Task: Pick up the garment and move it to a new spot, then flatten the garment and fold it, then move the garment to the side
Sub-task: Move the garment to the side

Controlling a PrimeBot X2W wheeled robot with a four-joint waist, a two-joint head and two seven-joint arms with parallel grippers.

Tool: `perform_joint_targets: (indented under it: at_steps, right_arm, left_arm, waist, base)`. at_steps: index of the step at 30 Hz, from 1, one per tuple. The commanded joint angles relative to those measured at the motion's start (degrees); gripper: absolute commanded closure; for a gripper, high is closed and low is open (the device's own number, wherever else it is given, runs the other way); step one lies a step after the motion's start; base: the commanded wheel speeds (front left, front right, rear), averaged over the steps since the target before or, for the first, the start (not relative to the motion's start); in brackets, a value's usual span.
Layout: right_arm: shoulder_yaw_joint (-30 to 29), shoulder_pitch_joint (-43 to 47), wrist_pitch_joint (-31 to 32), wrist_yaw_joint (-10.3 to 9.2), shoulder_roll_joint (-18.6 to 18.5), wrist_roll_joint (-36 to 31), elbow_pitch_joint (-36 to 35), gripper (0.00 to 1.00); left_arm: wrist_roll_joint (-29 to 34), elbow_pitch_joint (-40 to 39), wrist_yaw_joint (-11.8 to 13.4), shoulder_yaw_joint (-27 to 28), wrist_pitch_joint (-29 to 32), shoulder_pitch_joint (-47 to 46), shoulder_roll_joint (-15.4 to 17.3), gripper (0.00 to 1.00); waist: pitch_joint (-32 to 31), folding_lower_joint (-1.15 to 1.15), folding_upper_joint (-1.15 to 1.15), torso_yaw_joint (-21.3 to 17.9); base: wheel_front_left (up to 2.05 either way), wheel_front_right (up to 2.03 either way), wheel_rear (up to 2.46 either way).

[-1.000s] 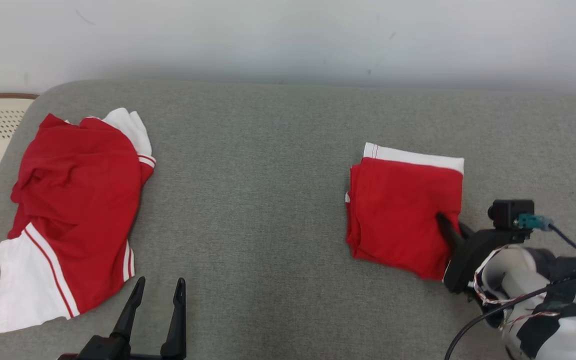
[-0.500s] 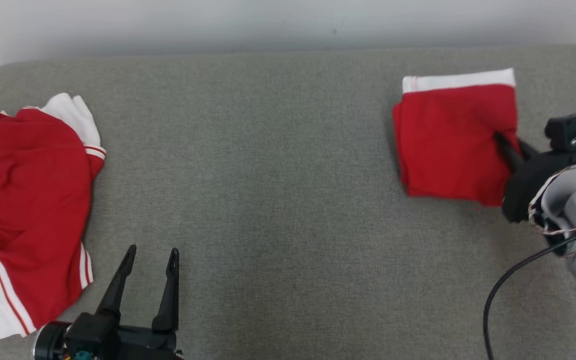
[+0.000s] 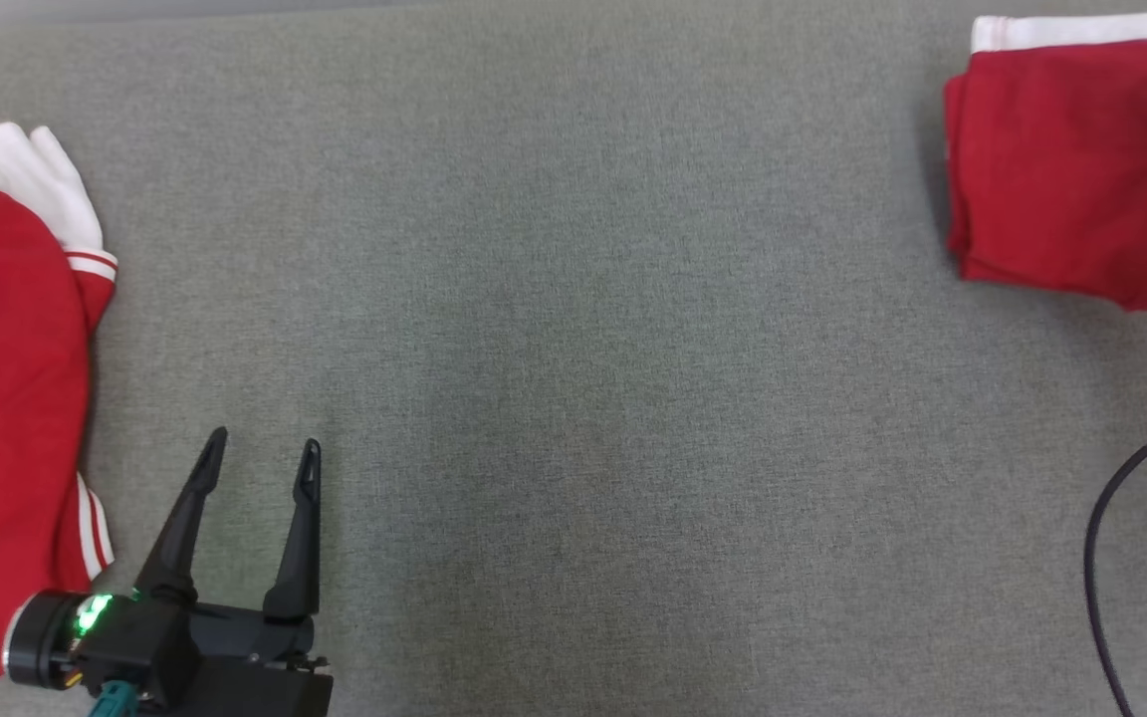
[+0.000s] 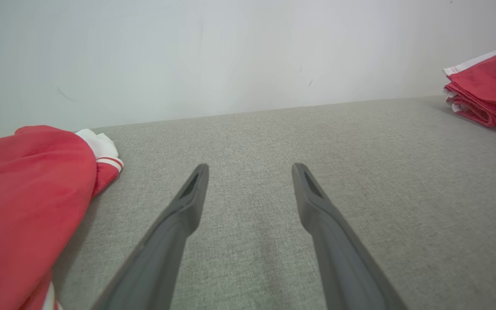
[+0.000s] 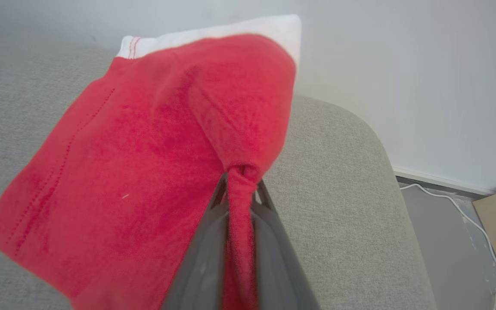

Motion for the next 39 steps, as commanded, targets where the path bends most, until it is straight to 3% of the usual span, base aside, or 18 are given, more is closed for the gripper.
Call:
perform_joint_targets:
  at_steps: [1,12,21,22,23,24,32,39]
  right_arm:
    - [0.82,-1.36,0.22,-0.02,-1.1,0.17,0.01,1.0]
    - [4.27,-7.51,0.76,-0.02,-5.19,1.32,1.53,1.0]
    - [5.72,-9.52,-0.03,-0.02,-5.12,0.85,3.69,1.0]
    - [5.82,-9.69,-0.15,-0.03,-5.05,0.69,4.29,0.92]
    - [5.93,-9.85,-0.52,-0.03,-5.0,0.2,4.79,0.59]
    - [6.07,-9.93,-0.81,-0.02,-4.88,-0.09,5.3,0.03]
    - [6.61,-11.89,-3.19,-0.03,-4.05,-2.17,8.95,0.0]
    - [3.85,-10.54,-7.62,-0.02,-2.03,1.48,9.25,0.0]
  left_arm:
    - [0.52,-0.7,0.31,0.29,-0.17,0.3,0.57,0.0]
    - [1.41,-5.69,1.27,1.03,-0.18,0.84,2.11,0.0]
    - [1.42,-6.92,1.86,0.89,-0.18,1.41,2.35,0.0]
    - [1.39,-6.97,1.89,0.83,-0.18,1.42,2.31,0.0]
    - [1.35,-6.99,2.0,0.75,-0.18,1.41,2.26,0.0]
    - [1.28,-7.03,2.12,0.77,-0.18,1.45,2.27,0.0]
    - [0.54,-6.59,2.72,0.84,-0.18,1.76,1.95,0.0]
    - [-0.7,-5.28,2.86,0.48,-0.18,2.17,1.0,0.0]
  waist:
    - [0.91,-0.01,-0.01,-0.28]
    - [4.2,-0.01,-0.01,-0.37]
    - [5.42,-0.01,-0.01,0.13]
    - [5.43,-0.01,-0.01,0.23]
    - [5.44,-0.01,-0.01,0.33]
    - [5.45,-0.01,-0.01,0.4]
    - [4.88,-0.01,-0.01,0.26]
    - [1.79,-0.01,-0.01,0.08]
  base:
    - [0.0,0.0,0.0]
    - [0.0,0.0,0.0]
    - [0.0,0.0,0.0]
    - [0.0,0.0,0.0]
    - [0.0,0.0,0.0]
    - [0.0,0.0,0.0]
    - [0.0,0.0,0.0]
    - [0.0,0.0,0.0]
